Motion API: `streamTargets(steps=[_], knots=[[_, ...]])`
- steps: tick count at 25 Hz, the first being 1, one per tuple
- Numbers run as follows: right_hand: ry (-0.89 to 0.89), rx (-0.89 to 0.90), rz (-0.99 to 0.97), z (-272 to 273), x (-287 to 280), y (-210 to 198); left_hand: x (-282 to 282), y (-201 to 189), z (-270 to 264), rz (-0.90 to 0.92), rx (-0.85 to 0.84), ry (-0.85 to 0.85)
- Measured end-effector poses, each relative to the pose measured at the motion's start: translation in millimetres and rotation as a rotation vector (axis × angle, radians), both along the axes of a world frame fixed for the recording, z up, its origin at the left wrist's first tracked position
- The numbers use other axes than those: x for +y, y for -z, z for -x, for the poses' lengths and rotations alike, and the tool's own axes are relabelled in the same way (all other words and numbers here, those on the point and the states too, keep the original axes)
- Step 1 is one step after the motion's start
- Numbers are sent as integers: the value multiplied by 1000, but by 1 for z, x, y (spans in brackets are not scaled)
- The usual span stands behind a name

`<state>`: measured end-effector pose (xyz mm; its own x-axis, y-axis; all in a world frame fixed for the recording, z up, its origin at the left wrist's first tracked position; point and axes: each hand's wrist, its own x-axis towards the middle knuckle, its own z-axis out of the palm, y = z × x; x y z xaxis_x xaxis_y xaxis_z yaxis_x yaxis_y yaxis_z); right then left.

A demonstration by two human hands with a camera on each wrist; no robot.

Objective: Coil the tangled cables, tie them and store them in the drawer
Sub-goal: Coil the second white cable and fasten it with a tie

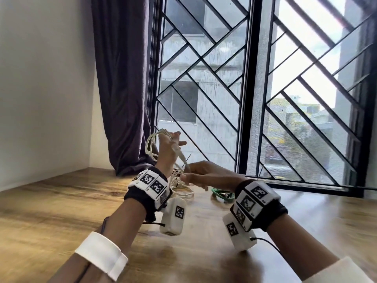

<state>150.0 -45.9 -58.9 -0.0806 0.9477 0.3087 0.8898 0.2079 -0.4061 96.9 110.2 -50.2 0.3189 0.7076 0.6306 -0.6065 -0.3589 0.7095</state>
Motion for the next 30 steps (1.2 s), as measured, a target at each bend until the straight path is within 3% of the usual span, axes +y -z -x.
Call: streamTargets(steps=[5, 10, 15, 19, 22, 24, 28, 30], knots=[[94, 72, -368, -9, 8, -1, -25, 7, 2, -289, 265, 27], [412, 285, -738, -48, 13, -8, -46, 5, 14, -352, 379, 214], [346, 389, -647, -40, 5, -10, -56, 5, 8, -314, 341, 246], [186, 237, -405, -16, 3, -4, -45, 2, 14, 23, 198, 343], [112, 166, -394, -10, 7, 1, -41, 5, 12, -33, 294, 288], [189, 190, -524, -11, 10, -3, -47, 7, 12, -152, 367, 296], [484, 129, -724, -14, 11, -7, -61, 6, 14, -93, 416, 411], [580, 127, -765, -17, 9, -8, -67, 6, 14, -101, 520, 404]])
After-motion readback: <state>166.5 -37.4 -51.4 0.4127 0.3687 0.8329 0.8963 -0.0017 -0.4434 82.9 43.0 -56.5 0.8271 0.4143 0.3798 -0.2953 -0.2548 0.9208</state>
